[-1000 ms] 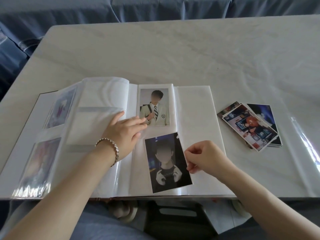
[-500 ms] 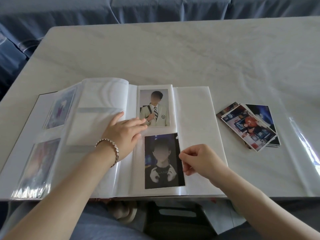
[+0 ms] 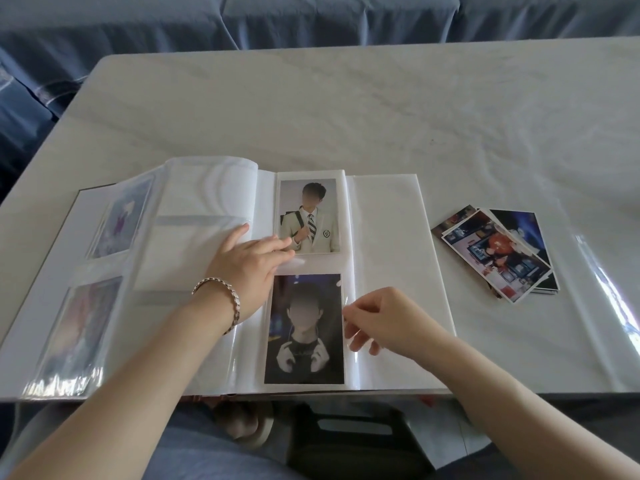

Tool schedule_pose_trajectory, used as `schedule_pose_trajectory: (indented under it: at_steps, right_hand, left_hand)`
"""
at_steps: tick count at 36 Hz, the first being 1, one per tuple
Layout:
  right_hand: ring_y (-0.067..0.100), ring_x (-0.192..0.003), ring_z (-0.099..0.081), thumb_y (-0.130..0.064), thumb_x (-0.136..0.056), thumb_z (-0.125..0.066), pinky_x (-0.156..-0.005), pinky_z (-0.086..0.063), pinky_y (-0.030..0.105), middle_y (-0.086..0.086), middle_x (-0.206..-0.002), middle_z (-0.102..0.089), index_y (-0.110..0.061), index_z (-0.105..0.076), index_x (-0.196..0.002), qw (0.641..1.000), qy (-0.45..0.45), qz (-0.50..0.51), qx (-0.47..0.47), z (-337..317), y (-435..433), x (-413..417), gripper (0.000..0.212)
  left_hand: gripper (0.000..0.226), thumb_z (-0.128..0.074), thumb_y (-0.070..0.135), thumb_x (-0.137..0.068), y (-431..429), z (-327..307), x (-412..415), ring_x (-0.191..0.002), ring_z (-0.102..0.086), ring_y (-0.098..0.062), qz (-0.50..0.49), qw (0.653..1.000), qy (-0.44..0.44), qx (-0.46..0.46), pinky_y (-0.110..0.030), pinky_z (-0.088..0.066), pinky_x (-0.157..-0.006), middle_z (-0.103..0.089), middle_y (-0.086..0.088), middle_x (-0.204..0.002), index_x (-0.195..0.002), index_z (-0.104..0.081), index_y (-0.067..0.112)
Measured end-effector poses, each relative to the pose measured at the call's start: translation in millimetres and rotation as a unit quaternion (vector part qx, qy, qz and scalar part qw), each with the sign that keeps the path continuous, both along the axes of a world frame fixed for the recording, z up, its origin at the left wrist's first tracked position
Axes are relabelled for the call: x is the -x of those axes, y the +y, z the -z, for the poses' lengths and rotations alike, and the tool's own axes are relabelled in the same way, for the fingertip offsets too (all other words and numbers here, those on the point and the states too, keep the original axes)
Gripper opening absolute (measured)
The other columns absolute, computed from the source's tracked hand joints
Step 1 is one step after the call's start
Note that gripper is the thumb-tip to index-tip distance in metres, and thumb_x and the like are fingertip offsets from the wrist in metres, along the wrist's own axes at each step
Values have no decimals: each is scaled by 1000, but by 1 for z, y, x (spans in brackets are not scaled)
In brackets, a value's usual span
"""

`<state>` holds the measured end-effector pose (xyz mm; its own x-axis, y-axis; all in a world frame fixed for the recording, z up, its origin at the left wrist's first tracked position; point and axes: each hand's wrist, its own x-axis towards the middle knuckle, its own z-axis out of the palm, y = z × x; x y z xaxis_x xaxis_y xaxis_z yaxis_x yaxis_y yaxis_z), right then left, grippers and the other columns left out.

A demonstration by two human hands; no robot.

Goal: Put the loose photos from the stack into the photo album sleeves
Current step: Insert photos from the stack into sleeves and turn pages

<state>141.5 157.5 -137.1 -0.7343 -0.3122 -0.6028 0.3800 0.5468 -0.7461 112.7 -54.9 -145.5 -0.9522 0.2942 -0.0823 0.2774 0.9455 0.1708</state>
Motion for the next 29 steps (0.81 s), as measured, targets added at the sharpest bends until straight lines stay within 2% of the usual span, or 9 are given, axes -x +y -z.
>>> schedule_pose_trajectory:
  at_steps: [3, 6, 12, 18, 22, 24, 29]
  right_hand:
    - [1, -49, -62, -31, -88, -60, -42, -40, 10, -8, -62, -66, -25, -60, -79, 998, 28, 63, -1, 3, -2, 0, 11]
    - [1, -54, -63, -40, -79, -69, -46, -41, 12, -9, -60, -67, -27, -60, -79, 992, 80, 90, -30, 10, -3, -5, 16]
    - [3, -55, -63, -32, -74, -77, -52, -49, 14, -7, -61, -66, -24, -63, -76, 978, 134, 158, -29, 18, -8, -11, 17]
    - [11, -59, -61, -27, -80, -73, -58, -54, 23, -6, -63, -64, -23, -64, -66, 973, 168, 144, -69, 17, -11, -14, 17]
    - [8, -64, -58, -28, -82, -70, -54, -43, 14, -9, -67, -61, -22, -65, -70, 966, 206, 113, -111, 16, -12, -16, 15]
    - [8, -62, -57, -27, -84, -68, -54, -43, 13, -9, -68, -61, -20, -66, -71, 965, 213, 97, -120, 16, -12, -16, 14]
    - [8, -57, -60, -24, -83, -69, -53, -44, 12, -7, -61, -64, -24, -61, -62, 974, 188, 101, -78, 14, -9, -13, 23]
  left_hand:
    - [42, -38, 11, -98, 1, 0, -1, -134, -33, -2, -3, 1000, 0, -3, -23, 11, -111, -36, 16, -146, -133, -51, 30]
    - [41, -40, 12, -97, 1, 0, -1, -133, -35, -3, -2, 1000, 1, -2, -25, 9, -111, -37, 15, -146, -133, -51, 29]
    - [41, -42, 11, -96, 1, -1, -1, -132, -38, -4, 0, 1000, 4, -5, -26, 8, -112, -39, 14, -145, -132, -53, 28]
    - [41, -44, 10, -95, 1, 0, -1, -131, -40, -5, 0, 1000, 5, -8, -27, 6, -113, -41, 13, -144, -130, -55, 27]
    - [41, -42, 12, -95, 2, 0, -1, -132, -39, -4, 2, 1000, 4, 1, -27, 6, -113, -39, 15, -145, -131, -53, 29]
    - [41, -41, 13, -96, 2, 0, -1, -132, -37, -3, 3, 1000, 2, 7, -27, 7, -113, -38, 16, -145, -132, -52, 30]
    - [40, -39, 16, -97, 5, -2, 0, -133, -35, -3, -4, 1000, -7, 23, -28, 7, -112, -37, 16, -146, -132, -50, 30]
